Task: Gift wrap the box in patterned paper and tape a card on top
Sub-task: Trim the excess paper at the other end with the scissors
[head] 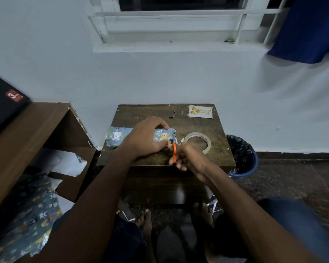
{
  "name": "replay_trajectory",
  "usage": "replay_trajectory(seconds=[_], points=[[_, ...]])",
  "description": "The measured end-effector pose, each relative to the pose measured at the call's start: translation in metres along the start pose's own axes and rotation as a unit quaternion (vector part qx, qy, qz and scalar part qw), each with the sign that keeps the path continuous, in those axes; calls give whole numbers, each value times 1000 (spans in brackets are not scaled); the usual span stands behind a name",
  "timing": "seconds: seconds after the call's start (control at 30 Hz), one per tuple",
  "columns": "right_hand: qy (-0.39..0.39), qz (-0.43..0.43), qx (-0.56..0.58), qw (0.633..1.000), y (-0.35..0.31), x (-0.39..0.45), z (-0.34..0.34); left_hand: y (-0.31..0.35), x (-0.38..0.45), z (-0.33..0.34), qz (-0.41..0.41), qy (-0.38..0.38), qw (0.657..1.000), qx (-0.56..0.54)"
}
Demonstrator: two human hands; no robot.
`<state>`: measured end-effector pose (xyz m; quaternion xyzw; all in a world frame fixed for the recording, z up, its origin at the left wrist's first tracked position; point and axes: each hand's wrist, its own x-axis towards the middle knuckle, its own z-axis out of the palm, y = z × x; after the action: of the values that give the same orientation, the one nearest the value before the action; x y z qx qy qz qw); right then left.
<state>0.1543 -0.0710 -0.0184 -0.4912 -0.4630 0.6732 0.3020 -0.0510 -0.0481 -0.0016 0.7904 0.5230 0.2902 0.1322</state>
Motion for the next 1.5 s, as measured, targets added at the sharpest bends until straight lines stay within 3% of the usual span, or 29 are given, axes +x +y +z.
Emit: replay_trajectory(seconds=[0.4, 1.5], points=[[-9, 0, 6, 1000, 2, -6, 7, 3, 4, -2, -31, 39, 999, -19], [33, -30, -22, 999, 7, -6, 9, 7, 1, 4, -46, 25, 996, -69]])
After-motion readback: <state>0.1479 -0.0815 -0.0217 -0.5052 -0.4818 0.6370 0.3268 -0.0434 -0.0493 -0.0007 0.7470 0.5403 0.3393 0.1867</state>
